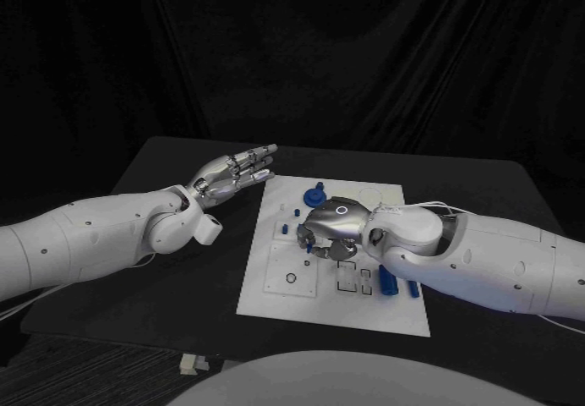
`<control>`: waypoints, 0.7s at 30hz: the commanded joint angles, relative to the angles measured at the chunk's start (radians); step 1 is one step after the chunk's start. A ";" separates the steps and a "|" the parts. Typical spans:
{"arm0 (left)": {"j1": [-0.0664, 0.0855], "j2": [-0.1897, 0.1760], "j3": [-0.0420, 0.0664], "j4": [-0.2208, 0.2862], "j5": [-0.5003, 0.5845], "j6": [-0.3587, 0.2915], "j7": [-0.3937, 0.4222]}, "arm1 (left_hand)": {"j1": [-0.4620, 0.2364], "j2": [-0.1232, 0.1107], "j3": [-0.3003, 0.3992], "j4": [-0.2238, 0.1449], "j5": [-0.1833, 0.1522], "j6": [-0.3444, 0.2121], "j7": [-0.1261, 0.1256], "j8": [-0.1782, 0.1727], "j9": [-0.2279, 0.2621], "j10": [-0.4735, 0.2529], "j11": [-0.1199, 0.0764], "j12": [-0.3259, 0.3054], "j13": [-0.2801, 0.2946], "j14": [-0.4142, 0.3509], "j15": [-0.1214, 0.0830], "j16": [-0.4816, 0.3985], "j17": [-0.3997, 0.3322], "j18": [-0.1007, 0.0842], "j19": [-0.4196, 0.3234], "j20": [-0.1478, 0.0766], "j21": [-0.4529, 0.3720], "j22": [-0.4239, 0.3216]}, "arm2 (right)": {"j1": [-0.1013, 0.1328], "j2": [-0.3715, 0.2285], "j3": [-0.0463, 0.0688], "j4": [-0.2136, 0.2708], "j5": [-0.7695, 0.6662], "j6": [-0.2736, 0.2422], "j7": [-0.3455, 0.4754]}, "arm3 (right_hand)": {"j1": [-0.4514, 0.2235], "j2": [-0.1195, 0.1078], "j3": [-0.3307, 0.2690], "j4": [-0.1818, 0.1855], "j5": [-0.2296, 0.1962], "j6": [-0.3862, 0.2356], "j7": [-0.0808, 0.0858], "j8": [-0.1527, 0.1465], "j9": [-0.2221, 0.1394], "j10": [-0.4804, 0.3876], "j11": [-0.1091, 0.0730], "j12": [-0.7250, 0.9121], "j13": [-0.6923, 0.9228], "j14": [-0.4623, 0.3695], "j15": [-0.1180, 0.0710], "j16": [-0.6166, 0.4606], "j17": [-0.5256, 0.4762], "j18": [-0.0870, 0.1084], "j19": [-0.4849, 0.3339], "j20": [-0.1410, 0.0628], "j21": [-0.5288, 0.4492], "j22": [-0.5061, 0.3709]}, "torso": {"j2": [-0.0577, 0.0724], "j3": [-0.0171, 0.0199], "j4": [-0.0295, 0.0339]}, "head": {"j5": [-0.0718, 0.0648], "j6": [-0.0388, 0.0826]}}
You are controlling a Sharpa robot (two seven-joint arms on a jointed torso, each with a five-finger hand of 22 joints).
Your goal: Assemble the parts on the task board
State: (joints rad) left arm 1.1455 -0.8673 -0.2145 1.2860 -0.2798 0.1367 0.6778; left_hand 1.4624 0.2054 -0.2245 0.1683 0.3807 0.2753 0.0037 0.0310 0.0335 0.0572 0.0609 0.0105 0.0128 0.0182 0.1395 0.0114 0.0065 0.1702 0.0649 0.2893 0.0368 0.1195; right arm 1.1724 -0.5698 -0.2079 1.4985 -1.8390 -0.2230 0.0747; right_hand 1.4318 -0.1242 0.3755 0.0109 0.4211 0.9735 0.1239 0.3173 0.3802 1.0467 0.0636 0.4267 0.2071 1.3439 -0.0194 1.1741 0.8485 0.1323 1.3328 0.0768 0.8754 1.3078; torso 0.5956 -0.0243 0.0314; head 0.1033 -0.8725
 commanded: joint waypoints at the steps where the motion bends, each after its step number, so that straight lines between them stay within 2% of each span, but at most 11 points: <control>1: -0.002 0.001 0.001 0.001 0.007 0.014 0.100 | -0.003 0.006 0.002 0.004 0.007 0.004 0.009 0.005 0.001 -0.007 -0.007 0.003 -0.001 -0.003 0.001 -0.004 -0.001 -0.003 -0.005 0.002 -0.004 -0.001 | -0.005 0.001 0.001 0.001 -0.011 -0.012 -0.022 | 0.006 -0.008 0.005 -0.004 0.005 0.007 0.001 -0.008 -0.002 0.008 -0.002 -0.006 0.001 0.002 0.004 0.004 0.000 -0.011 0.000 0.009 0.002 0.103 | 0.000 -0.0002 0.0004 | 0.000 0.000; 2: -0.002 0.002 0.001 0.001 0.007 0.014 0.099 | -0.003 0.006 0.002 0.004 0.006 0.005 0.016 0.006 0.001 -0.009 -0.016 0.002 -0.001 -0.003 0.001 -0.004 -0.001 -0.002 -0.005 0.002 -0.005 -0.002 | -0.005 0.001 0.001 0.001 -0.011 -0.012 -0.022 | 0.006 -0.008 0.005 -0.004 0.005 0.007 0.001 -0.008 -0.002 0.008 -0.002 -0.006 0.001 0.002 0.004 0.004 0.000 -0.011 0.000 0.009 0.002 0.103 | 0.000 -0.0002 0.0004 | 0.000 0.000; 5: -0.002 0.003 0.001 0.000 0.007 0.015 0.099 | -0.002 0.006 0.003 0.005 0.006 0.008 0.026 0.006 0.002 -0.012 -0.026 0.002 -0.002 -0.004 0.001 -0.004 -0.001 0.000 -0.005 0.002 -0.005 -0.003 | -0.007 0.001 0.001 0.000 -0.011 -0.013 -0.023 | 0.007 -0.008 0.006 -0.005 0.006 0.008 0.001 -0.009 -0.002 0.008 -0.002 -0.006 0.001 0.002 0.004 0.003 0.000 -0.011 0.000 0.009 0.003 0.103 | 0.000 -0.0001 0.0006 | -0.001 0.000; 21: -0.002 0.006 0.001 -0.002 0.007 0.021 0.092 | -0.003 0.006 0.003 0.006 0.005 0.009 0.029 0.006 0.002 -0.012 -0.028 0.002 -0.002 -0.004 0.000 -0.004 -0.001 0.000 -0.005 0.002 -0.005 -0.004 | -0.024 -0.004 0.001 0.009 -0.011 -0.024 -0.023 | 0.006 -0.009 0.005 -0.005 0.006 0.009 0.002 -0.010 -0.003 0.008 -0.001 -0.008 0.001 0.004 0.004 0.007 0.006 -0.012 0.001 0.009 0.007 0.104 | 0.000 -0.0004 0.0000 | 0.002 0.000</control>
State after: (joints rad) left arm 1.1447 -0.8628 -0.2144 1.2826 -0.2798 0.1443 0.6779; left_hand 1.4624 0.2053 -0.2241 0.1686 0.3806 0.2842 0.0236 0.0310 0.0343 0.0431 0.0396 0.0105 0.0127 0.0182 0.1395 0.0114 0.0066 0.1702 0.0650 0.2893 0.0368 0.1169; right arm 1.1515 -0.5722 -0.2077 1.5043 -1.8411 -0.2298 0.0705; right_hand 1.4355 -0.1279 0.3781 0.0082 0.4204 0.9770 0.1273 0.3115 0.3763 1.0466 0.0640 0.4259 0.2074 1.3438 -0.0195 1.1779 0.8535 0.1323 1.3328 0.0768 0.8754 1.3076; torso 0.5951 -0.0244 0.0314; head 0.1056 -0.8725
